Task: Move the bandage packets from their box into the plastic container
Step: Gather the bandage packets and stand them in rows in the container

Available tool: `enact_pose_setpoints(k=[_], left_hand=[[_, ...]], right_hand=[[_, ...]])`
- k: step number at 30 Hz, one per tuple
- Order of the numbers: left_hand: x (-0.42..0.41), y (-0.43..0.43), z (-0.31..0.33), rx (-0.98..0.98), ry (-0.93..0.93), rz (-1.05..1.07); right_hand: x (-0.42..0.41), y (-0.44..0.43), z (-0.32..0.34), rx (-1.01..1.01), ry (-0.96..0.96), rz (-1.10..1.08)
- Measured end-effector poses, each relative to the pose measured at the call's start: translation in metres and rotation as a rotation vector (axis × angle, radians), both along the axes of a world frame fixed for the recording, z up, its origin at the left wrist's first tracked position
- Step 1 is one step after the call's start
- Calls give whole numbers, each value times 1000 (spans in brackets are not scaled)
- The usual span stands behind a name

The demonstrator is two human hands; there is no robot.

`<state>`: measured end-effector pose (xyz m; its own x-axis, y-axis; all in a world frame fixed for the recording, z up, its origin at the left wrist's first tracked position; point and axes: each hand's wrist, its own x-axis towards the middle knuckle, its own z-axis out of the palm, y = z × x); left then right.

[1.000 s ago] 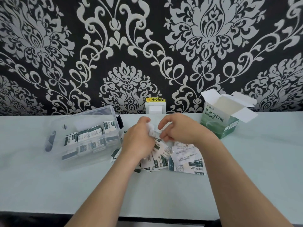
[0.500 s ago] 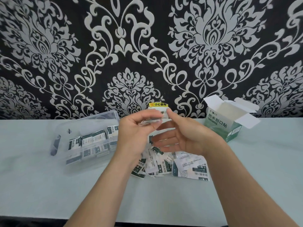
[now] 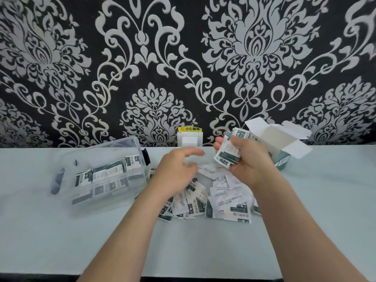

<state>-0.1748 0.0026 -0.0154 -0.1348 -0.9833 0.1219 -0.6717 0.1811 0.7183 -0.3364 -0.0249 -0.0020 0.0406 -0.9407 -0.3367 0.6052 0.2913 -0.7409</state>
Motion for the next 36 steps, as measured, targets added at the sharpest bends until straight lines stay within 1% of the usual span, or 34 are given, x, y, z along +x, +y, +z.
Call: enact_pose_setpoints(k=[2, 3, 4, 6, 8, 10, 11, 12, 13, 14, 16, 17, 19, 20, 22, 23, 25, 27, 29, 30, 31, 33, 35, 36], left_hand=[[-8, -9, -13, 41, -322, -52], [-13, -13, -18, 65, -412, -105], [-21, -16, -22, 85, -436, -157], [-31, -18, -23, 104, -400, -199], [-34, -21, -26, 83, -418, -166], [-34, -22, -28, 15, -474, -123], [-32, -23, -30, -17, -458, -93], [-31, -23, -28, -42, -404, -55], [-29, -22, -25, -71, -307, -1], [-28, -21, -19, -104, -181, 66], [-25, -19, -6, -161, 133, 195], [-22, -17, 0, -143, 299, 231], [-22, -10, 8, -7, 591, 218], [-23, -7, 10, 58, 685, 195], [-27, -5, 6, 98, 744, 192], [-29, -6, 2, 73, 728, 212], [-29, -11, -4, -34, 598, 266], [-27, -14, -7, -112, 499, 294], [-27, -12, -4, -120, 467, 280], [-27, -11, -3, -101, 419, 244], [-29, -8, -2, -58, 326, 179], [-34, 0, -3, 52, 65, -12], [-42, 9, -10, 73, -232, -170], [-46, 11, -15, 62, -350, -226]], right_hand=[[-7, -1, -3, 12, 87, 1], [-8, -1, -4, 9, 125, 10], [-10, -1, -5, 2, 169, 20], [-13, -4, -8, -19, 252, 42], [-14, -6, -10, -35, 306, 63], [-16, -9, -11, -46, 325, 75], [-16, -9, -11, -50, 323, 74], [-16, -10, -11, -52, 314, 67], [-16, -11, -11, -52, 301, 57], [-17, -11, -12, -51, 290, 47], [-16, -11, -13, -48, 278, 29], [-14, -11, -12, -49, 267, 28], [-9, -9, -11, -47, 214, 55], [-4, -7, -10, -46, 186, 87], [8, -3, -9, -50, 118, 155], [14, -1, -8, -57, 74, 185], [24, 1, -10, -76, 53, 237], [27, 2, -10, -103, 136, 238], [20, 2, -7, -140, 262, 169], [14, 1, -4, -165, 320, 113], [6, 1, -1, -192, 366, 54], [-9, 0, 3, -235, 439, -34], [-17, -1, 3, -250, 484, -61], [-18, -1, 2, -251, 499, -56]])
